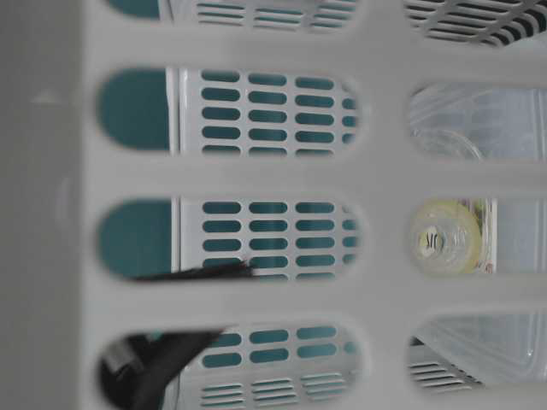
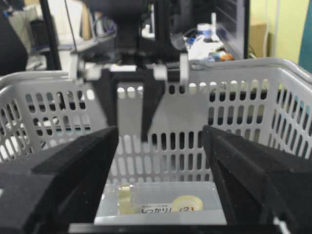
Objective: Pick up the tape dispenser from the shopping basket with the left arm.
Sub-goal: 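Move the left gripper into the basket above the clear tape dispenser, then lower the left gripper and close it around the tape dispenser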
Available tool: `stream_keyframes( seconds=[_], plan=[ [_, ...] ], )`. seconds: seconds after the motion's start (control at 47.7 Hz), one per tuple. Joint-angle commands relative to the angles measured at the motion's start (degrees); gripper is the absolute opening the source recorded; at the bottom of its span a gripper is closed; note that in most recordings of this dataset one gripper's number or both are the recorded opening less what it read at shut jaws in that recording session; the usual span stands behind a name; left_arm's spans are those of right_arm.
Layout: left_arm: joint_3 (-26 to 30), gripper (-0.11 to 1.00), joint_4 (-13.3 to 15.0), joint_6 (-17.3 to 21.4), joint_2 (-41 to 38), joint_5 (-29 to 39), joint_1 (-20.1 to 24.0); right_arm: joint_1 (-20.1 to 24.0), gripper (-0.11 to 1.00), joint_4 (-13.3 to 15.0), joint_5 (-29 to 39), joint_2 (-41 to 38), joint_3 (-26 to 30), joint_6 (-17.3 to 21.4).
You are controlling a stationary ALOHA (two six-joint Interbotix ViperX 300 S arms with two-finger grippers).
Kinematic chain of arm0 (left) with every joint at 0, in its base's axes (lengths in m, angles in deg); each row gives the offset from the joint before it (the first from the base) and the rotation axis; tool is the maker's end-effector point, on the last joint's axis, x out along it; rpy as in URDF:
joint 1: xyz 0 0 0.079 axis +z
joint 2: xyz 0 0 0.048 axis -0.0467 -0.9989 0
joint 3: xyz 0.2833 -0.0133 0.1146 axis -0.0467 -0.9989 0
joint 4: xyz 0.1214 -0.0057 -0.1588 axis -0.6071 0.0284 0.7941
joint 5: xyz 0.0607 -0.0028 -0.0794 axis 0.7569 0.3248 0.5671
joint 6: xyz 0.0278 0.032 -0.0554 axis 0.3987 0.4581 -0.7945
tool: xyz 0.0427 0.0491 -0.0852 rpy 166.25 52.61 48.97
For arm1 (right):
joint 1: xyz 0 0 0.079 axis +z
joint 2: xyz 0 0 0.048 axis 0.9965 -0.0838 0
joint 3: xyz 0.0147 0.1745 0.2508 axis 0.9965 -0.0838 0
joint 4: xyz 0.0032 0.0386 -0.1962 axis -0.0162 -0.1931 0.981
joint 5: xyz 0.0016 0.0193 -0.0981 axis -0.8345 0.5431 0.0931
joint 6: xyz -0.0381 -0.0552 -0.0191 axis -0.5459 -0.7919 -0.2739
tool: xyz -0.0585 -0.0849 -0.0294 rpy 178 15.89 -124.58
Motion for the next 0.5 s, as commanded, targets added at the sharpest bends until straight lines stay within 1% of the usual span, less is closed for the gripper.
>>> stream_keyframes(
  seconds=[0.0, 0.084, 0.147, 0.189, 0.294, 0.482],
  plan=[
    [3.3, 0.61, -0.2, -0.5, -1.8, 1.5, -0.9, 0.1, 0.67, -0.3, -0.3, -0.3, 0.5, -0.1],
    [4.7, 0.81, -0.2, -1.1, -4.5, 3.5, -1.3, 0.1, 0.67, -0.3, -0.3, -0.3, 0.6, 0.0],
    [4.9, 0.90, -0.2, -1.1, -5.9, 4.0, -1.5, 0.1, 0.67, -0.3, -0.2, -0.3, 0.5, -0.1],
    [4.9, 0.91, -0.2, -1.2, -6.8, 4.0, -1.5, 0.1, 0.67, -0.3, -0.3, -0.2, 0.6, -0.1],
    [4.7, 0.90, -0.2, -1.5, -8.9, 3.8, -1.4, 0.1, 0.67, -0.3, -0.3, -0.2, 0.5, -0.1],
    [3.9, 0.89, -0.2, -1.7, -12.4, -0.2, -1.4, 0.1, 0.67, -0.3, -0.3, -0.2, 0.4, -0.1]
  ],
)
